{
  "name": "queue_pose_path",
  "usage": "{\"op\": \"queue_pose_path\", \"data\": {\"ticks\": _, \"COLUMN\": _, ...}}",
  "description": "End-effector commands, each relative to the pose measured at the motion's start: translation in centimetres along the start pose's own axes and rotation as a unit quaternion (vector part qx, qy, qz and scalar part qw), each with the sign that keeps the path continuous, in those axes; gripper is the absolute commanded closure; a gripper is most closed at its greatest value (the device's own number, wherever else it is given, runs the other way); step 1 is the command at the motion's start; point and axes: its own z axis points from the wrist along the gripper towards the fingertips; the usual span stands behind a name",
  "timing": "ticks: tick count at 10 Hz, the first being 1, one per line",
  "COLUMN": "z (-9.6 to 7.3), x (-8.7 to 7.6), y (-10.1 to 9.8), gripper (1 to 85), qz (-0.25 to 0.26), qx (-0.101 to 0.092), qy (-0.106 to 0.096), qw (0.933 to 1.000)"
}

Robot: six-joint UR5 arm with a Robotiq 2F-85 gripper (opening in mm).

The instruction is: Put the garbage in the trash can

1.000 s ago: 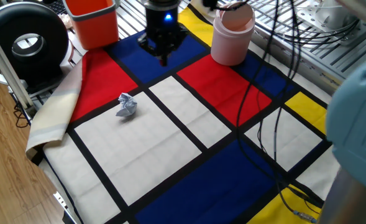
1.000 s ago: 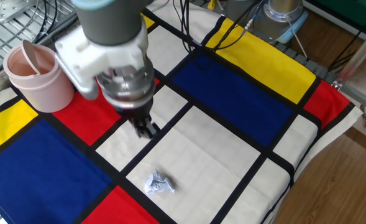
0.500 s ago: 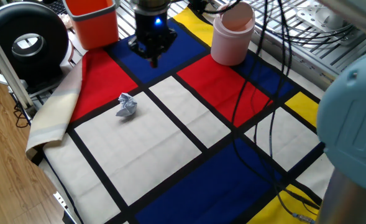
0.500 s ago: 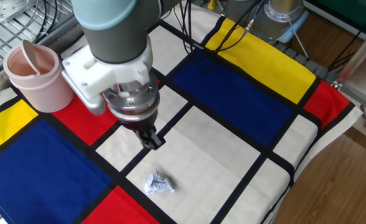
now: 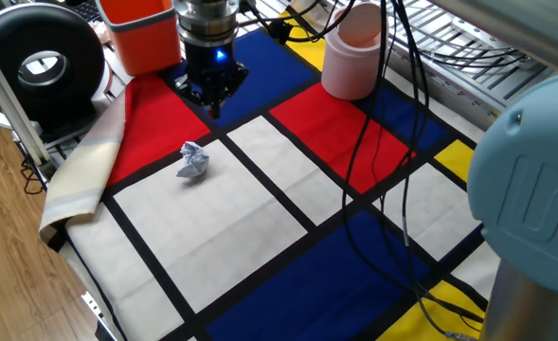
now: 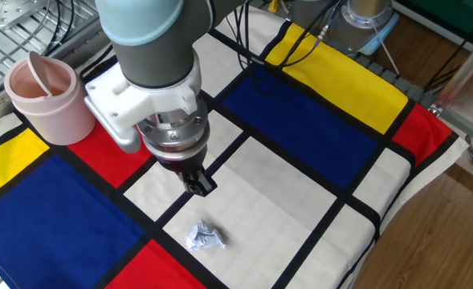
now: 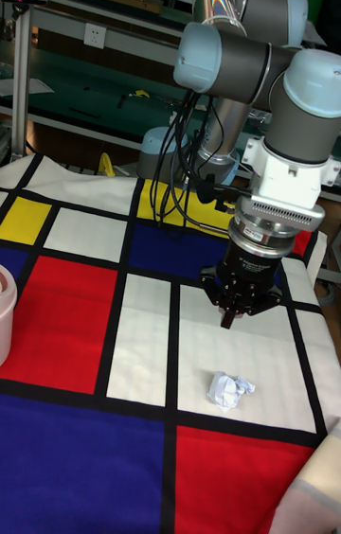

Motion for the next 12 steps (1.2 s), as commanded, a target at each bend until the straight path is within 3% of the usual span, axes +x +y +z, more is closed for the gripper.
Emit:
{"op": "queue_pose_path", "data": {"ticks": 1, "z": -0.1, "x": 0.1, "y": 0.4, "gripper": 84.7, "qz": 0.002, "qx": -0.007, "qy": 0.002, "qw": 1.0}}
{"op": "queue_pose_path", "data": {"ticks": 4, "z": -0.1, "x": 0.6, "y": 0.1, "gripper": 84.7, "qz": 0.001, "qx": 0.0, "qy": 0.011, "qw": 0.9999}}
{"op": "queue_pose_path", "data": {"ticks": 7, "z": -0.1, "x": 0.5, "y": 1.3, "gripper": 84.7, "qz": 0.005, "qx": -0.023, "qy": 0.009, "qw": 0.9997}}
{"op": "queue_pose_path", "data": {"ticks": 8, "z": -0.1, "x": 0.2, "y": 1.4, "gripper": 84.7, "qz": 0.008, "qx": -0.025, "qy": 0.005, "qw": 0.9996}}
{"op": "queue_pose_path", "data": {"ticks": 10, "z": -0.2, "x": -0.7, "y": 2.5, "gripper": 84.7, "qz": 0.007, "qx": -0.047, "qy": -0.014, "qw": 0.9988}}
{"op": "queue_pose_path", "data": {"ticks": 11, "z": -0.2, "x": -0.7, "y": 2.1, "gripper": 80.7, "qz": 0.001, "qx": -0.039, "qy": -0.013, "qw": 0.9991}}
{"op": "queue_pose_path", "data": {"ticks": 12, "z": -0.2, "x": 0.1, "y": 2.2, "gripper": 72.7, "qz": -0.007, "qx": -0.041, "qy": 0.001, "qw": 0.9992}}
